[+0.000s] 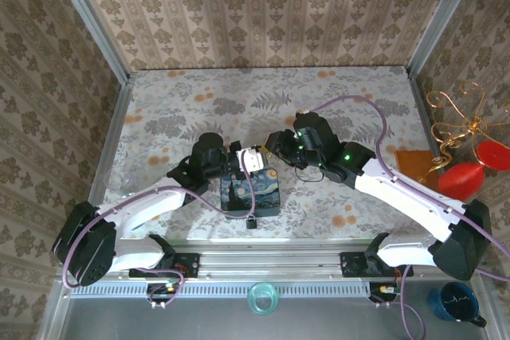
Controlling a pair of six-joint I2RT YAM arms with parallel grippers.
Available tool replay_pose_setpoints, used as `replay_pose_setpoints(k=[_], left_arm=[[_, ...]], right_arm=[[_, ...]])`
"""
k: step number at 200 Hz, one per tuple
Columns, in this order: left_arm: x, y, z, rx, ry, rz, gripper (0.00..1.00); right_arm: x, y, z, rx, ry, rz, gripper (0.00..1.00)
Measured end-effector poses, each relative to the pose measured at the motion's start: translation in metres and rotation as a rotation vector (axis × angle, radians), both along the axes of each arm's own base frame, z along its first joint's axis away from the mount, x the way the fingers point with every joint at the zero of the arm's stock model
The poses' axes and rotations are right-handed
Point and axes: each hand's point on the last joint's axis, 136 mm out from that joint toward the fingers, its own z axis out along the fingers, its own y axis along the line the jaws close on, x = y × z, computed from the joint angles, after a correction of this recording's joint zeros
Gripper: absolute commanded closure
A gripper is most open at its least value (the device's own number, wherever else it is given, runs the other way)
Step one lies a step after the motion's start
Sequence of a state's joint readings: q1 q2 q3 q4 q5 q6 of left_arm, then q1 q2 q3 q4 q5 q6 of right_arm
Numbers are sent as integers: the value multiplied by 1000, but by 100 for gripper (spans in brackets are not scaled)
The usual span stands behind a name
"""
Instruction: Unlock a padlock with a key
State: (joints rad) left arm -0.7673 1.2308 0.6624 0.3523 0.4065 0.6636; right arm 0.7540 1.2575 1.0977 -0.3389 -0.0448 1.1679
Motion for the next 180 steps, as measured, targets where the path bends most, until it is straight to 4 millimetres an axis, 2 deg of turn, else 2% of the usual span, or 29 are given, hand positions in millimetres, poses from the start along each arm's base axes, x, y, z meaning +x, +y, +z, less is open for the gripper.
replay_pose_setpoints(k=[45, 82, 180], left_arm=[[2, -1, 4, -10, -17, 10, 100], [4, -1, 4, -10, -22, 22, 100], [11, -3, 3, -16, -36, 42, 100]], right_arm=[[-1, -2, -5, 0, 24, -7, 69], [0, -2, -7, 1, 33, -12, 76], [0, 3, -19, 5, 80, -3, 77]])
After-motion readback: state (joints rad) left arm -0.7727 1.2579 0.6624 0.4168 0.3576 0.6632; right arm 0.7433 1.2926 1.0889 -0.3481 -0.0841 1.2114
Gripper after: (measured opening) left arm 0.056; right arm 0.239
